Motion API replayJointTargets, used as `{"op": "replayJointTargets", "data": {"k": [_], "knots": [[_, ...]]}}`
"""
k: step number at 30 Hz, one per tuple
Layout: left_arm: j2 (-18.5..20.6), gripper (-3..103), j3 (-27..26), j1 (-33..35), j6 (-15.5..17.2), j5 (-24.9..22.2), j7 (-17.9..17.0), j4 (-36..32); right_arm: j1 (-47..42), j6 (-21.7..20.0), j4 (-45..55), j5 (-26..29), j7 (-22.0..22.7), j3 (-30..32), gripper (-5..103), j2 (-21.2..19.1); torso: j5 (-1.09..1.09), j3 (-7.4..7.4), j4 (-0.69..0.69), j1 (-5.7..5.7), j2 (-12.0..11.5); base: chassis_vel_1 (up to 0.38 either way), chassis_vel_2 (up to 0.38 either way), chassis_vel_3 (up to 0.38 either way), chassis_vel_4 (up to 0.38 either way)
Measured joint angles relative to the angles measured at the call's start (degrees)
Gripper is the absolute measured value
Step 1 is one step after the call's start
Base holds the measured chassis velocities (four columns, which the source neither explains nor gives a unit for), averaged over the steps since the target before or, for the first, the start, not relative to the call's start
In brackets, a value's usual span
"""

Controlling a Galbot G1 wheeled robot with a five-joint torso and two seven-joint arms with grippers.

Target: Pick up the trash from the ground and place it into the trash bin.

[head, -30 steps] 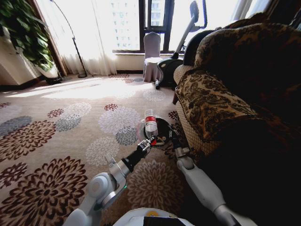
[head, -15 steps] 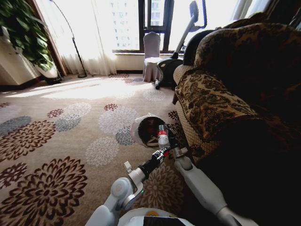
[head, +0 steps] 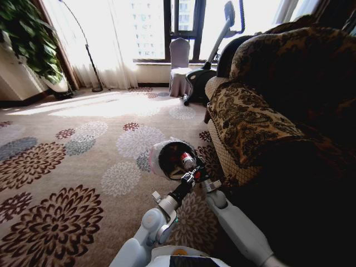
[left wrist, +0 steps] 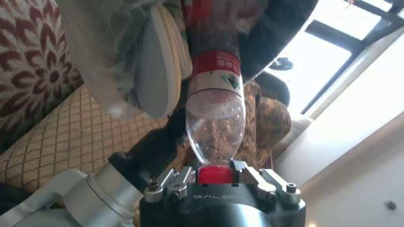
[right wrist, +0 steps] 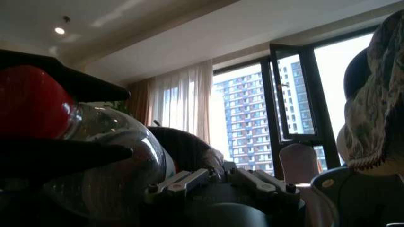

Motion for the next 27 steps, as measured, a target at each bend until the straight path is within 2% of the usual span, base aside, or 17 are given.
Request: {"op": "replayJointTargets", "data": {"k": [5, 14, 21, 27], "knots": [[-1.5, 30, -2.7, -0.1, -1.2, -1.7, 0.4, 0.3, -0.2, 0.2, -0.1, -0.1, 0.0, 0.6, 0, -0.2, 0.0, 0.0, 0.0, 0.0, 0.0, 0.0, 0.0, 0.0, 0.0], [-3.4, 30, -6.8, -4.6, -2.2, -4.0, -0.6, 2.9, -2.4, 0.3, 1.5, -0.3, 0.1, 2.0, 0, -0.8, 0.0, 0.01, -0.01, 0.0, 0.0, 0.0, 0.0, 0.0, 0.0], [-5.4, 30, -8.9, -8.7, -2.8, -3.3, -2.4, 6.4, -4.9, 0.3, 3.4, -0.6, 0.1, 3.1, 0, -1.2, 0.0, 0.01, -0.01, 0.0, 0.0, 0.0, 0.0, 0.0, 0.0], [-4.1, 30, -8.7, -8.5, -2.4, -0.8, -3.0, 6.6, -5.3, 0.2, 3.7, -0.7, 0.1, 3.8, 0, -1.7, -0.01, 0.01, -0.01, 0.0, 0.0, 0.0, 0.0, 0.0, 0.0]]}}
